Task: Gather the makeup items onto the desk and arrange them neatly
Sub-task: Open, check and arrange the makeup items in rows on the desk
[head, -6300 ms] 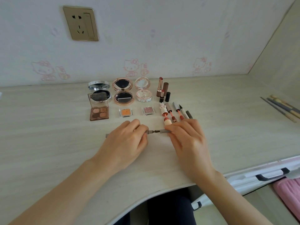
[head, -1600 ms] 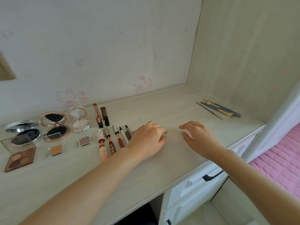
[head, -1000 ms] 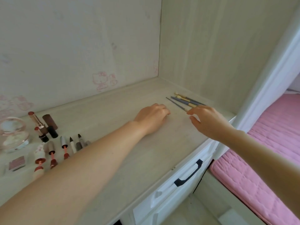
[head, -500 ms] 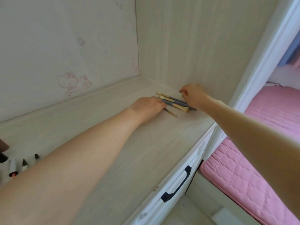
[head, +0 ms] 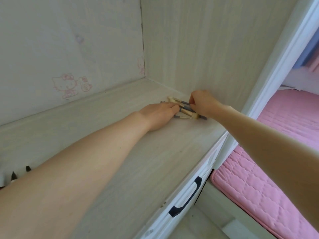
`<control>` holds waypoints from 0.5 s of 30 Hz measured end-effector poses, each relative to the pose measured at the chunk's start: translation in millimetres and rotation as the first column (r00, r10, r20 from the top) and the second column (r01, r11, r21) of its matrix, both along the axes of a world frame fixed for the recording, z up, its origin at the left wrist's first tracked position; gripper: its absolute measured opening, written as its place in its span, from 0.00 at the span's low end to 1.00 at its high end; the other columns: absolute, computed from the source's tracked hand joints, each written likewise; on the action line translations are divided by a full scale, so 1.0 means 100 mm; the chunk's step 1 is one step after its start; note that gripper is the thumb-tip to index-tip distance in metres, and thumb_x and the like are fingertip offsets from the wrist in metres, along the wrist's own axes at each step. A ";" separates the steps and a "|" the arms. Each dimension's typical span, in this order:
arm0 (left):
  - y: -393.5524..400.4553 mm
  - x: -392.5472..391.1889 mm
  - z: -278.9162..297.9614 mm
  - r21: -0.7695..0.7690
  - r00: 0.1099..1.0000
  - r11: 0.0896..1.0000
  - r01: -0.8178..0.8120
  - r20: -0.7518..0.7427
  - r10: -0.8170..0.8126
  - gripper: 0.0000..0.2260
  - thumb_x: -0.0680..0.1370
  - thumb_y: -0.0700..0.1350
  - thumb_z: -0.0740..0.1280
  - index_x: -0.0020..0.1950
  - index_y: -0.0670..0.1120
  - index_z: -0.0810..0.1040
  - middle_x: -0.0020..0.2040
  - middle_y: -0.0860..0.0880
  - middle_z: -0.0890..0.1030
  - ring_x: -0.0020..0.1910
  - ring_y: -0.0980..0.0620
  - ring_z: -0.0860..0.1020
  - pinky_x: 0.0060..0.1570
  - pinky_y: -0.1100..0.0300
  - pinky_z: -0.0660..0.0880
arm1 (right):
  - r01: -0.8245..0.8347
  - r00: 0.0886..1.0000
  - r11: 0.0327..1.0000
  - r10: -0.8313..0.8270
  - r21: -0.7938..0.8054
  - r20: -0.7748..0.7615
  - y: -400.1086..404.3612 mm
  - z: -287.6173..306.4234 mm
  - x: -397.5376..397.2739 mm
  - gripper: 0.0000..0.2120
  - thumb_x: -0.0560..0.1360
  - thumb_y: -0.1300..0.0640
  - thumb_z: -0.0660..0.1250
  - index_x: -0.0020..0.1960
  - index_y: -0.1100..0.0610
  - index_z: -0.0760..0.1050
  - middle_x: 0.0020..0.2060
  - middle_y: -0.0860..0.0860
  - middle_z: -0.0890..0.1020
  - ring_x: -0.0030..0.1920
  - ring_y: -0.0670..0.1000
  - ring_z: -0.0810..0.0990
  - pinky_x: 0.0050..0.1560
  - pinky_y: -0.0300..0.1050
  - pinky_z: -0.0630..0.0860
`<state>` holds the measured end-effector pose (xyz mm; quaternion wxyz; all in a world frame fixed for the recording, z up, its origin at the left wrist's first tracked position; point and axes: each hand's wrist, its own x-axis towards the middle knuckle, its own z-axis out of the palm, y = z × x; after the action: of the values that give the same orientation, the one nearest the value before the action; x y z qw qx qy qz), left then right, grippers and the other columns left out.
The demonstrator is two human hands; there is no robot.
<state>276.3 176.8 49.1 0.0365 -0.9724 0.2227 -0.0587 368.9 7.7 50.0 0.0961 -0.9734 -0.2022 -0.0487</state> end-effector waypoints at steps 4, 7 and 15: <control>0.00 -0.05 0.02 -0.030 1.000 1.000 -0.002 -0.004 0.002 0.07 0.83 0.44 0.54 0.56 0.45 0.69 0.60 0.45 0.72 0.57 0.45 0.72 0.47 0.57 0.66 | 0.085 0.994 0.981 -0.070 0.177 -0.086 -0.07 -0.01 0.00 0.09 0.74 0.65 0.62 0.53 0.57 0.70 0.51 0.59 0.78 0.51 0.59 0.76 0.45 0.44 0.71; 0.00 -0.10 0.05 -0.037 1.000 0.999 0.010 -0.006 -0.010 0.09 0.83 0.44 0.54 0.58 0.44 0.69 0.60 0.45 0.72 0.58 0.45 0.71 0.51 0.55 0.67 | 0.106 0.984 0.965 -0.068 0.240 -0.163 -0.11 -0.03 -0.01 0.15 0.74 0.66 0.61 0.59 0.57 0.69 0.52 0.57 0.76 0.49 0.56 0.74 0.45 0.42 0.68; 0.06 -0.11 0.06 0.020 1.000 1.000 0.019 0.014 -0.020 0.02 0.81 0.42 0.56 0.49 0.47 0.66 0.52 0.44 0.74 0.47 0.45 0.72 0.41 0.54 0.68 | -0.024 0.992 0.995 0.036 0.101 -0.117 -0.08 0.02 -0.11 0.14 0.77 0.50 0.66 0.56 0.59 0.76 0.48 0.53 0.77 0.48 0.54 0.74 0.44 0.41 0.65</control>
<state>265.2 182.8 55.5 0.0474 -0.9694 0.2324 -0.0638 358.2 -0.7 51.7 0.1570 -0.9655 -0.2079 0.0009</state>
